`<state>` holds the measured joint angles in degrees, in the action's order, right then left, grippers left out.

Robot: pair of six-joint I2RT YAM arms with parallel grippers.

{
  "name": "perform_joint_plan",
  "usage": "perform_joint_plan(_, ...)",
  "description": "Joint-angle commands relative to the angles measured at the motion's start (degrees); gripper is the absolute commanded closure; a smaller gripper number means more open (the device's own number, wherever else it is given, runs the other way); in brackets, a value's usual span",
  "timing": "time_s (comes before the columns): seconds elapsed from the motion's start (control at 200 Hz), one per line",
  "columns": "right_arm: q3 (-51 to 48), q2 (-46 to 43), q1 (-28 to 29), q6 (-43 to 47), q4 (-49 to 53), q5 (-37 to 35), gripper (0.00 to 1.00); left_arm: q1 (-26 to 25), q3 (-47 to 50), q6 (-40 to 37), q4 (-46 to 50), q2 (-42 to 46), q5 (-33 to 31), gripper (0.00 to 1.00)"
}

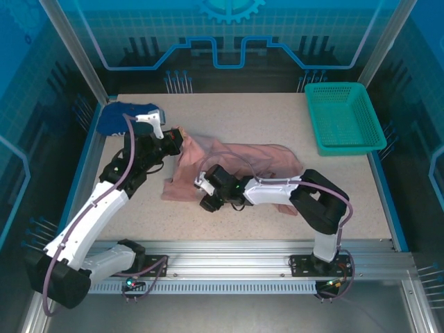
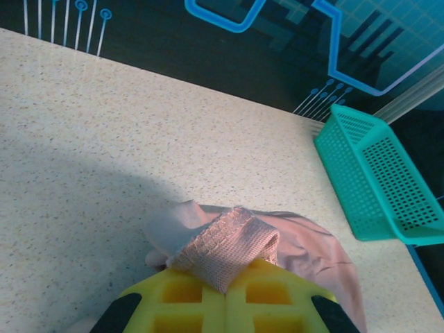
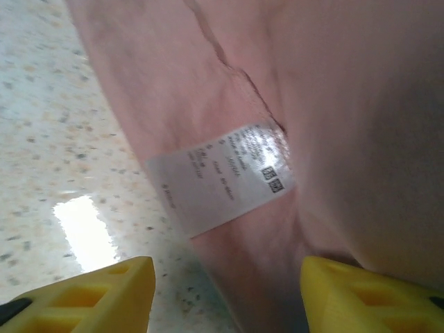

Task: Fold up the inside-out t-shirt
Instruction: Flatten out the T-shirt at the center of the table.

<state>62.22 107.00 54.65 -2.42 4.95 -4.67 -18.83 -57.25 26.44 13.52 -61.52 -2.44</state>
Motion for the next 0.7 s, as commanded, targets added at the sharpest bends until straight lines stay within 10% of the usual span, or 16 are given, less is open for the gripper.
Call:
perform_joint_plan(0.0, 3.46, 1.77, -1.86, -1.95, 7.14, -2.66, 0.52, 0.98, -0.49, -2.34, 0.01, -0.87, -2.42, 1.0)
perform_joint_plan(0.21, 1.97, -0.73, -6.58, -9.63, 19.11, -3.23, 0.93, 1.16, -0.71, -3.33, 0.63, -2.88, -1.98, 1.0)
perform_joint_plan(0.695, -7.75, -19.54, -27.17, -13.69, 24.72, -1.29, 0.92, 0.83, 4.16, -0.26, -0.39, -0.25, 6.78, 1.0)
